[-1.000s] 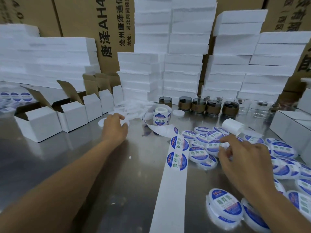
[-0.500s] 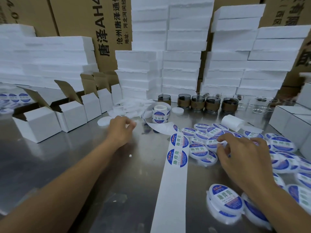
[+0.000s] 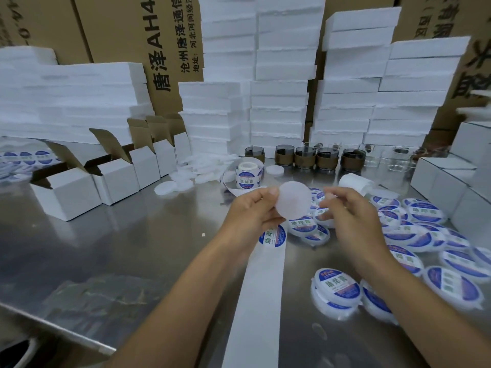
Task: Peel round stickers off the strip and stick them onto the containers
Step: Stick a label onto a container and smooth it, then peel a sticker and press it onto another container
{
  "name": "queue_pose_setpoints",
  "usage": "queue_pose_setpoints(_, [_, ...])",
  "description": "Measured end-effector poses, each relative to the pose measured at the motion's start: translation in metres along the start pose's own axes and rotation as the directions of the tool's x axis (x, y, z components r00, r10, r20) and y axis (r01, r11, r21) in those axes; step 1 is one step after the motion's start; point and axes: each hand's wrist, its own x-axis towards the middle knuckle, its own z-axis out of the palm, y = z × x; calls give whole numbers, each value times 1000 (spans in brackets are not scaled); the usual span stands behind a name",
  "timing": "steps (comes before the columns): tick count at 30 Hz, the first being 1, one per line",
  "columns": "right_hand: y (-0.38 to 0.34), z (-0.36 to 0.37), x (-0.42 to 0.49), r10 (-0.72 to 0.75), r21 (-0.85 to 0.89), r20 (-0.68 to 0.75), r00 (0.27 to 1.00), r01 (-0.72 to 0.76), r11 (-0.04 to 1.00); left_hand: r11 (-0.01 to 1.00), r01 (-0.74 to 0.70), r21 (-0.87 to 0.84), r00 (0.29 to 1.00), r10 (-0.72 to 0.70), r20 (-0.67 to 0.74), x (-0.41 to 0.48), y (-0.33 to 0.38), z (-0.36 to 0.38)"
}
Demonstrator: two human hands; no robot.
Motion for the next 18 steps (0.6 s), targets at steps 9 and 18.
queue_pose_setpoints(9, [-2,13,-11,126,259,267,955,-197,946,999,26,24,998,-27,62,-1,-7,3])
queue_pose_setpoints(18, [-6,20,-19,165,290,239,957,-233,928,1000,-8,10,996,7,92,0,-15,6])
